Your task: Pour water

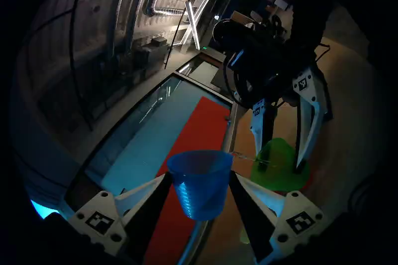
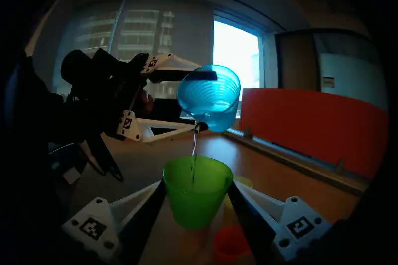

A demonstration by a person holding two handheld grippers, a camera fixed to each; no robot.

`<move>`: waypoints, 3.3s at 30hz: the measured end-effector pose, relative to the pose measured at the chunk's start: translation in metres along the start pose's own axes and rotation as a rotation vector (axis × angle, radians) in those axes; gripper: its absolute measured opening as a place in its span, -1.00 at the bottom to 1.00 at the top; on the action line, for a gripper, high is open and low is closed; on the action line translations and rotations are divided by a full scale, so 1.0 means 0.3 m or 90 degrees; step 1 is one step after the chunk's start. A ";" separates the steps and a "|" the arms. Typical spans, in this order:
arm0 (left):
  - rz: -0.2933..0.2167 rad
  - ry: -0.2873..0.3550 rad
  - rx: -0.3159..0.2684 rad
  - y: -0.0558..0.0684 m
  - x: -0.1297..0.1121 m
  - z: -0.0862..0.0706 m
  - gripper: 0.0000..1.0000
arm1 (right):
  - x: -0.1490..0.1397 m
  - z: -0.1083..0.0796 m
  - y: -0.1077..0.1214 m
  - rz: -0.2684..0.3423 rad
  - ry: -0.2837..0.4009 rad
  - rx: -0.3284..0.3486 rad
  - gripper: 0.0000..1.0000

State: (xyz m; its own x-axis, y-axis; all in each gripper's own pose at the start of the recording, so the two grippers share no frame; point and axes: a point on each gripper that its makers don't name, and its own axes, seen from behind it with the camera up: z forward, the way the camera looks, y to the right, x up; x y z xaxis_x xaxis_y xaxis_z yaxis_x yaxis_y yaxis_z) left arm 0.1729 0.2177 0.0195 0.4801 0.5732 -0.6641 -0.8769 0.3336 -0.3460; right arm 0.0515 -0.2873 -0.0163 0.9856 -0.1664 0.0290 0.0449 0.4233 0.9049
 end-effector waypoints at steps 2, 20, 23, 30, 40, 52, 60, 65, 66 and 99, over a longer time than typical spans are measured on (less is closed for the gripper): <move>0.002 0.001 0.000 0.000 0.004 0.001 0.66 | 0.000 -0.001 0.001 0.001 0.000 0.000 0.78; 0.027 0.005 0.001 0.003 0.015 0.006 0.66 | 0.000 -0.006 0.003 0.001 0.002 0.000 0.78; 0.030 0.005 0.001 0.004 0.016 0.008 0.66 | 0.000 -0.005 0.002 0.002 0.003 0.000 0.79; 0.043 0.007 0.004 -0.001 0.023 0.006 0.66 | 0.002 -0.005 -0.003 0.002 0.004 0.001 0.78; 0.058 0.006 0.007 -0.002 0.024 0.003 0.66 | 0.000 -0.008 -0.002 0.002 0.003 0.000 0.78; 0.072 0.005 0.011 -0.006 0.027 0.005 0.67 | 0.000 -0.008 -0.001 0.001 0.003 -0.001 0.78; 0.090 0.004 0.012 -0.012 0.036 0.002 0.66 | -0.003 -0.009 -0.003 0.000 0.003 0.000 0.78; 0.093 0.006 0.016 -0.020 0.041 0.000 0.67 | -0.002 -0.013 -0.002 0.000 0.004 -0.001 0.78; 0.095 0.006 0.016 -0.021 0.043 0.000 0.67 | -0.002 -0.014 0.000 0.000 0.004 -0.001 0.78; 0.132 0.003 0.025 -0.027 0.052 0.008 0.66 | -0.007 -0.026 -0.002 -0.008 0.002 -0.001 0.77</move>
State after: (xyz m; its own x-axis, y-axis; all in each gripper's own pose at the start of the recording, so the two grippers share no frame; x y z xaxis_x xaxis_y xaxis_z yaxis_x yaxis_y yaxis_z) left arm 0.1876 0.2258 0.0134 0.2898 0.6286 -0.7217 -0.9551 0.2384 -0.1759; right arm 0.0506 -0.2805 -0.0203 0.9855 -0.1688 0.0170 0.0567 0.4221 0.9048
